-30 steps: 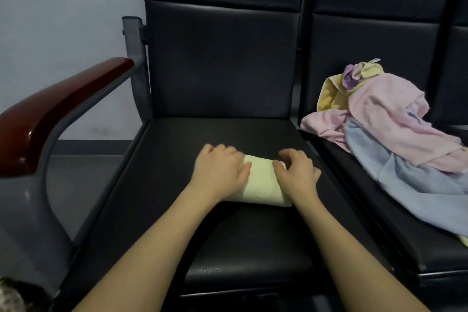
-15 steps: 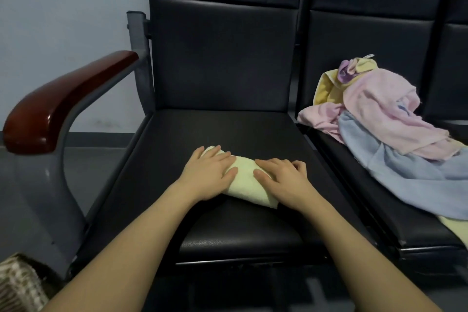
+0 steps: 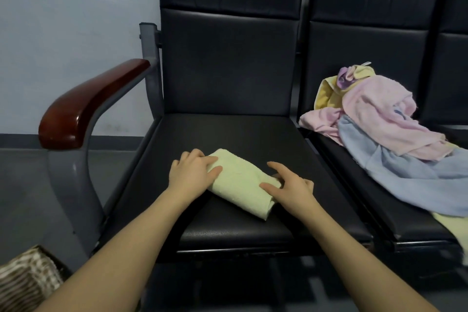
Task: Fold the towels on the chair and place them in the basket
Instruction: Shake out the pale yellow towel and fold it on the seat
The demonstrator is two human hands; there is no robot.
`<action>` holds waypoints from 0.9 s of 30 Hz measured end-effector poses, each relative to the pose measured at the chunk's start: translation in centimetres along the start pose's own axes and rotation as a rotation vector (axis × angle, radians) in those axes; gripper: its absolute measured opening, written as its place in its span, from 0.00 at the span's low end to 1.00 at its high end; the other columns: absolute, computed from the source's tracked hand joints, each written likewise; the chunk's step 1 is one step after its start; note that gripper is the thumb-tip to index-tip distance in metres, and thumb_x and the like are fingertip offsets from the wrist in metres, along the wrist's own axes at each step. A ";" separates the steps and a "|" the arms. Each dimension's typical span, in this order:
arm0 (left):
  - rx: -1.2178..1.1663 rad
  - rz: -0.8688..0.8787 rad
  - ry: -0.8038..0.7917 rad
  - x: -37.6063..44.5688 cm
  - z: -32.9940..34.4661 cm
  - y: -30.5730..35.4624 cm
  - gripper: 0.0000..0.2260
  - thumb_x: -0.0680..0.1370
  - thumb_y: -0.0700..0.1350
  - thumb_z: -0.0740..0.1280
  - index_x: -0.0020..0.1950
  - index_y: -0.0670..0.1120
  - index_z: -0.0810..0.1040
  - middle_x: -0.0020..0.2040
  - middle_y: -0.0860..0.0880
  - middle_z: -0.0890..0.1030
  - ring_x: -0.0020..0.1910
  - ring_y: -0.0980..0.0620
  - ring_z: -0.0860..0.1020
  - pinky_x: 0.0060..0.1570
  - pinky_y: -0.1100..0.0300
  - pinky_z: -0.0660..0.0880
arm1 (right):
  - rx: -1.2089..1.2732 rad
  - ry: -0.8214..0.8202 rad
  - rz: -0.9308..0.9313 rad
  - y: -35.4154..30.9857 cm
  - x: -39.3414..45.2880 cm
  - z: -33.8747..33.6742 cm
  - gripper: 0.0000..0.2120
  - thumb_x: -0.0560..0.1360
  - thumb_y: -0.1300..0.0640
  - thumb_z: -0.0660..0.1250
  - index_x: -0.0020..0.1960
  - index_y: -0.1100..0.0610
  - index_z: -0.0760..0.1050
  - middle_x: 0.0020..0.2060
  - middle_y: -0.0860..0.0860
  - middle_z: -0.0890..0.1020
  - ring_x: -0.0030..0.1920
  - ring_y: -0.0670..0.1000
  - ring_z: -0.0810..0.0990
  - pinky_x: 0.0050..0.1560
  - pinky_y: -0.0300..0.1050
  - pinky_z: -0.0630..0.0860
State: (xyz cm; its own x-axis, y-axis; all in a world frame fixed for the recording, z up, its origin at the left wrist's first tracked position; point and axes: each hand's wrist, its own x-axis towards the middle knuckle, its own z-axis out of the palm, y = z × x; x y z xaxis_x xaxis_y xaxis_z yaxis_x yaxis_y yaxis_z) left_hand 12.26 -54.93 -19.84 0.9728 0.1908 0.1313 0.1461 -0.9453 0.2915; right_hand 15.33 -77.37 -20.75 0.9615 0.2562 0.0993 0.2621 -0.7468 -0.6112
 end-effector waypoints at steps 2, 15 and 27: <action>-0.022 -0.051 -0.043 0.1 0.1 -0.2 0.20 0.79 0.60 0.58 0.71 0.60 0.68 0.66 0.49 0.70 0.66 0.46 0.66 0.62 0.52 0.63 | -0.026 -0.019 -0.025 -0.2 -0.2 0.1 0.27 0.77 0.47 0.65 0.73 0.43 0.62 0.55 0.46 0.78 0.60 0.48 0.72 0.60 0.41 0.50; -0.321 -0.010 0.061 -0.9 -0.7 0.5 0.18 0.75 0.54 0.68 0.64 0.60 0.72 0.53 0.53 0.70 0.51 0.53 0.70 0.51 0.55 0.70 | -0.062 -0.206 -0.230 -1.8 -1.0 -0.8 0.23 0.76 0.63 0.59 0.66 0.46 0.58 0.35 0.42 0.68 0.38 0.40 0.68 0.70 0.48 0.56; -0.484 0.071 0.389 -5.1 -6.4 1.7 0.15 0.74 0.46 0.69 0.60 0.57 0.78 0.50 0.53 0.70 0.49 0.54 0.73 0.55 0.55 0.73 | 0.224 -0.136 -0.404 -4.2 -3.3 -1.9 0.18 0.77 0.59 0.62 0.53 0.34 0.71 0.53 0.50 0.77 0.53 0.51 0.76 0.55 0.48 0.74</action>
State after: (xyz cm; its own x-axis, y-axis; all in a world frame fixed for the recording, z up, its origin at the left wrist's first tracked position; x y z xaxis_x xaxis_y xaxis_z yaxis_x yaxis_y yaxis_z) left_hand 6.37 -55.84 -13.94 0.8270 0.3002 0.4753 -0.1033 -0.7499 0.6535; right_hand 11.20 -76.25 -17.02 0.7630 0.5874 0.2697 0.5740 -0.4240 -0.7005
